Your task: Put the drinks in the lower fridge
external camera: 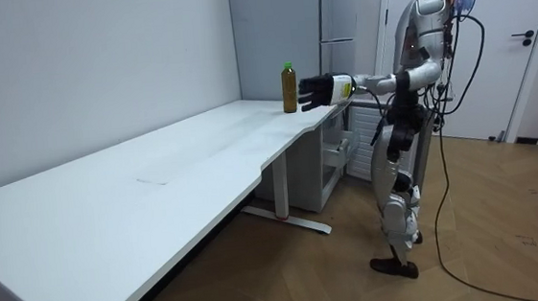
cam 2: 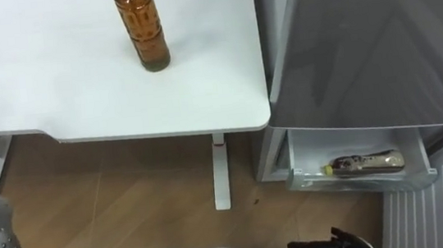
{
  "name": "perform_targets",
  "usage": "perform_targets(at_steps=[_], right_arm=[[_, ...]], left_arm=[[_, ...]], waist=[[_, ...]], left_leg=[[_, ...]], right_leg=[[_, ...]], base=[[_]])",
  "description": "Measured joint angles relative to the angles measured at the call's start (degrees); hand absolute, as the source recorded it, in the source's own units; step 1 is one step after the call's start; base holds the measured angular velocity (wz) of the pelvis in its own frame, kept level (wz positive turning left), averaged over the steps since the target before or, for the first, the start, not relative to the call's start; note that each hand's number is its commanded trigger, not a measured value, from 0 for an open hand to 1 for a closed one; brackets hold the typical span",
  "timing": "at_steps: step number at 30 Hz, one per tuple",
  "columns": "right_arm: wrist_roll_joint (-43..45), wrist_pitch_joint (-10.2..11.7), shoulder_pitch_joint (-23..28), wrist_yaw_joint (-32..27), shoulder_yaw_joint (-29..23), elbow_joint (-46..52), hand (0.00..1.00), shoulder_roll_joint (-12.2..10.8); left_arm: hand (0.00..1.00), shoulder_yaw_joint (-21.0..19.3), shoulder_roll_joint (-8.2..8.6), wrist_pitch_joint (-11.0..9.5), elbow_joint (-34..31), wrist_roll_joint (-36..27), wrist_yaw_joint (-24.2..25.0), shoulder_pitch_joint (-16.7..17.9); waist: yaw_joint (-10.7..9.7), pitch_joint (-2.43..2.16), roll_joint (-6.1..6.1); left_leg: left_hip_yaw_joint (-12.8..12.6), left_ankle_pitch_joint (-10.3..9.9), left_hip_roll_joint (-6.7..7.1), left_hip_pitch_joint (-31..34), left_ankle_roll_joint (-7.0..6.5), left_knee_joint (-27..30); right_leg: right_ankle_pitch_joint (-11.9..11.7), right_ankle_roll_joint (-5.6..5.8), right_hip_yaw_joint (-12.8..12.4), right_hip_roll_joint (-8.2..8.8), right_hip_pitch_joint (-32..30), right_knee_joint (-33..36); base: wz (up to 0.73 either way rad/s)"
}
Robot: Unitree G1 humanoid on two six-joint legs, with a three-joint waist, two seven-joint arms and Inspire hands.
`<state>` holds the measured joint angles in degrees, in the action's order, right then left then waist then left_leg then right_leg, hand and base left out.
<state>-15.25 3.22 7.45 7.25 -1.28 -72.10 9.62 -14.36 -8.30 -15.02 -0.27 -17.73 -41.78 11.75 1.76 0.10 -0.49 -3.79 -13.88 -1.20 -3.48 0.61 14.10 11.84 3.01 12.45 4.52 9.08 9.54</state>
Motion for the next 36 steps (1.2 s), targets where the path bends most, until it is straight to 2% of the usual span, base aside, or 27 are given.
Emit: perform_targets(at_steps=[4, 7, 11, 17, 21, 26, 31, 36], right_arm=[[0.1, 0.0, 0.4, 0.6, 0.0, 0.8, 0.00, 0.0], [0.2, 0.5, 0.4, 1.1, -0.1, 0.8, 0.00, 0.0], [0.3, 0.8, 0.4, 1.4, -0.1, 0.8, 0.00, 0.0], [0.1, 0.9, -0.5, 2.5, -0.1, 0.3, 0.00, -0.3], [0.2, 0.8, -0.6, 3.0, -0.1, 0.2, 0.00, -0.5], [1.8, 0.5, -0.6, 3.7, -2.7, 0.5, 0.00, -1.1], [1.8, 0.5, -0.7, 3.5, -3.0, 0.9, 0.00, -1.1], [1.8, 0.5, -0.6, 3.4, -3.5, 1.0, 0.00, -1.1]], left_arm=[[0.00, 3.1, 0.01, 0.0, -3.8, 0.1, 2.4, -0.2], [0.00, 3.5, -0.01, 0.0, -6.7, 1.5, 3.9, -0.4], [0.00, 3.9, 0.00, 0.0, -6.9, 4.4, 6.7, -1.8], [0.00, 5.6, 0.04, 0.6, -6.9, 4.6, 12.3, -2.2], [0.00, 7.9, 0.06, 2.6, -6.8, 4.7, 16.4, -2.2], [0.00, 8.3, 0.05, 4.7, -6.1, 4.8, 21.7, -2.3], [0.00, 9.3, 0.05, 6.4, -1.7, 3.9, 25.6, -4.5], [0.00, 10.0, 0.04, 6.5, -0.7, 1.5, 27.7, -6.0]], waist=[[-0.4, -0.05, 0.17], [-1.4, -0.04, 0.17], [-2.2, 0.15, -0.06], [-3.4, 0.43, -0.60], [-3.7, 0.39, -0.90], [-5.4, 0.33, -0.90], [-6.4, 0.48, -0.45], [-6.7, 0.41, -0.01]], left_leg=[[0.1, 0.0, -0.01, -0.3, 0.02, -0.2], [0.1, 0.0, 0.00, -0.4, 0.04, 0.2], [0.0, 0.1, 0.02, -0.4, 0.04, 0.3], [-0.4, 0.1, 0.01, -1.1, 0.05, -0.9], [-0.8, 0.1, -0.03, -1.3, 0.04, -1.3], [-0.8, 0.1, -0.04, -1.4, 0.08, -1.0], [-0.9, 0.1, -0.01, -2.0, 0.08, -0.9], [-1.1, 0.1, -0.02, -2.1, 0.08, -0.9]], right_leg=[[0.0, 0.00, 0.1, 0.00, 0.0, 0.0], [0.0, 0.00, 0.1, 0.00, 0.1, 0.0], [0.0, 0.00, -0.5, 0.00, 0.2, -0.1], [0.0, 0.00, -1.5, -0.14, 0.1, -0.1], [0.0, -0.01, -2.1, -0.20, -0.1, -0.1], [0.0, -0.01, -2.1, -0.22, 0.0, -0.2], [0.0, -0.04, -2.3, -0.25, 0.5, -0.8], [0.0, -0.06, -2.5, -0.26, 0.5, -0.8]], base=[[0.01], [0.00], [-0.02], [-0.09], [-0.07], [0.00], [-0.01], [0.00]])
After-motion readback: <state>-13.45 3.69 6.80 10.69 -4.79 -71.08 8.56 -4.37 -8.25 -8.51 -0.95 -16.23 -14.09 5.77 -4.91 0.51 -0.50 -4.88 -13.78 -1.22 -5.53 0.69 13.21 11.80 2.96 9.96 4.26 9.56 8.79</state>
